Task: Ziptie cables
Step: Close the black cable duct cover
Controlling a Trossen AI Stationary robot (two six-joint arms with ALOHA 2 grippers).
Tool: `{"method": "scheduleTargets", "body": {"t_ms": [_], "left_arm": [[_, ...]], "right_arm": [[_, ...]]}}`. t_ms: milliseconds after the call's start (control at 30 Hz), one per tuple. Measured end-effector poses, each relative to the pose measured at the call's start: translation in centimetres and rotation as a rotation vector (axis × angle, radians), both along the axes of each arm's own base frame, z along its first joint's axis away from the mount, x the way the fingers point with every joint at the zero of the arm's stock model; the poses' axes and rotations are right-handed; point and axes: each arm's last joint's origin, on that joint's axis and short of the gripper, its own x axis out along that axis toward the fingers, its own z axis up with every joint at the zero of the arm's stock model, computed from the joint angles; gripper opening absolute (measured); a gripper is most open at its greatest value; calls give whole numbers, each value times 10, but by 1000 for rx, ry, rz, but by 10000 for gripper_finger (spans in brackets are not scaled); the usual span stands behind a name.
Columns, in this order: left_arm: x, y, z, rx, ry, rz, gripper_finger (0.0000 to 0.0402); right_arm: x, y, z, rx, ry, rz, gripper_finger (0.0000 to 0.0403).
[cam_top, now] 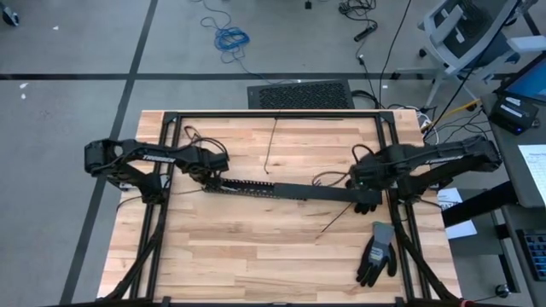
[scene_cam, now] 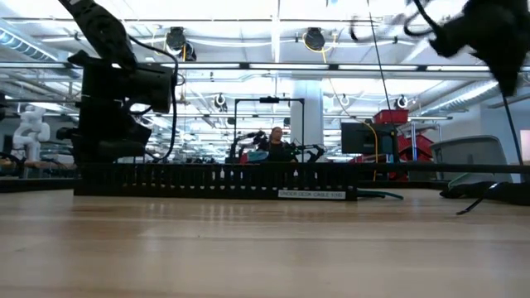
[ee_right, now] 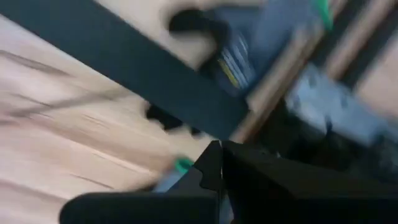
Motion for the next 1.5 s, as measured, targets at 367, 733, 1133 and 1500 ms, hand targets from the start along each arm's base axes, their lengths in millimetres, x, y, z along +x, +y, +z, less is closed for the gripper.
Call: {"method": "scheduleTargets", "body": {"t_ms": [367,733,1133,1500], "left_arm": [[-4,-12,0,-24,73,-94,0],[-8,-22,-1,18,139,-153,0],[-7,-31,0,40,157,-203,0],[-7,-34,0,52,160,-229,0]], "right_arm": [[-18,17,-67,-56,190,-419,0],[-5,8,-84,-319,195,-689,0],[12,13,-120,-464,469,-819,0],[19,18,-145,-469,513,-880,0]]}}
